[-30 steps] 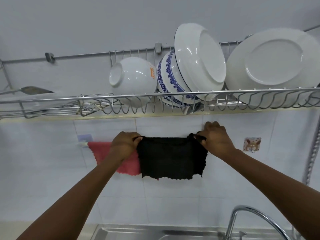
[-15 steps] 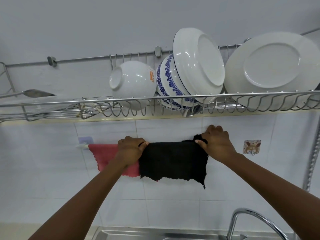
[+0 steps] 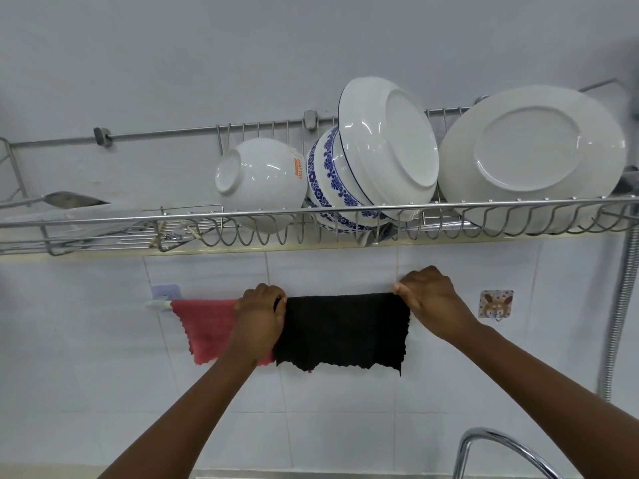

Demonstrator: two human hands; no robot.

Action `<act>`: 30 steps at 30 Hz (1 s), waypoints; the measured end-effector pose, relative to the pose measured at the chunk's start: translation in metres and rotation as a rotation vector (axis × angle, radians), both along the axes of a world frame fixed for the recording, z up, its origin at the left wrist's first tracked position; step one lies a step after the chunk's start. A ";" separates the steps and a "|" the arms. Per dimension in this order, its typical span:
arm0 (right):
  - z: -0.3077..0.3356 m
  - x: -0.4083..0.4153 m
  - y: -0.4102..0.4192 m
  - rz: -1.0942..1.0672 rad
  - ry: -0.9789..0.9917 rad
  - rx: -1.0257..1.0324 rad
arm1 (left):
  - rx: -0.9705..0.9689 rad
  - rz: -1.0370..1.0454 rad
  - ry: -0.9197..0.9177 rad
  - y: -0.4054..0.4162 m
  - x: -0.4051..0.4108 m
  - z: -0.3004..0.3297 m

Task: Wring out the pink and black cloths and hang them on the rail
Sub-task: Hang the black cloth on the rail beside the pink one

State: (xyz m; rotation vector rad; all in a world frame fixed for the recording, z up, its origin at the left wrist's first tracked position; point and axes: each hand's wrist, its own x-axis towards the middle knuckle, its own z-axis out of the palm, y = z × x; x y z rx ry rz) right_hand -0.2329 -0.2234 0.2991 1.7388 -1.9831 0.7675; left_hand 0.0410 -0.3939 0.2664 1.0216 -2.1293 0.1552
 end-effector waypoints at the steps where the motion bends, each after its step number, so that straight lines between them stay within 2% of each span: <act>1: -0.001 0.004 0.006 -0.027 0.058 0.027 | -0.002 0.000 0.020 0.002 0.000 -0.004; 5: 0.008 0.005 0.005 -0.179 0.108 0.184 | 0.014 -0.018 0.070 0.008 0.001 -0.014; 11: 0.002 0.006 0.000 -0.152 0.104 0.167 | 0.004 0.014 0.007 0.018 0.003 -0.015; 15: -0.015 0.009 0.004 -0.085 0.129 0.041 | -0.046 0.016 -0.060 0.020 0.009 -0.021; 21: -0.018 0.017 0.010 -0.197 0.177 0.103 | -0.018 0.039 -0.150 0.023 0.009 -0.027; 27: -0.025 0.029 0.018 -0.155 0.181 0.157 | 0.014 0.062 -0.193 0.028 0.011 -0.033; 30: -0.019 0.031 0.026 -0.149 0.117 0.172 | 0.031 0.067 -0.201 0.033 0.011 -0.028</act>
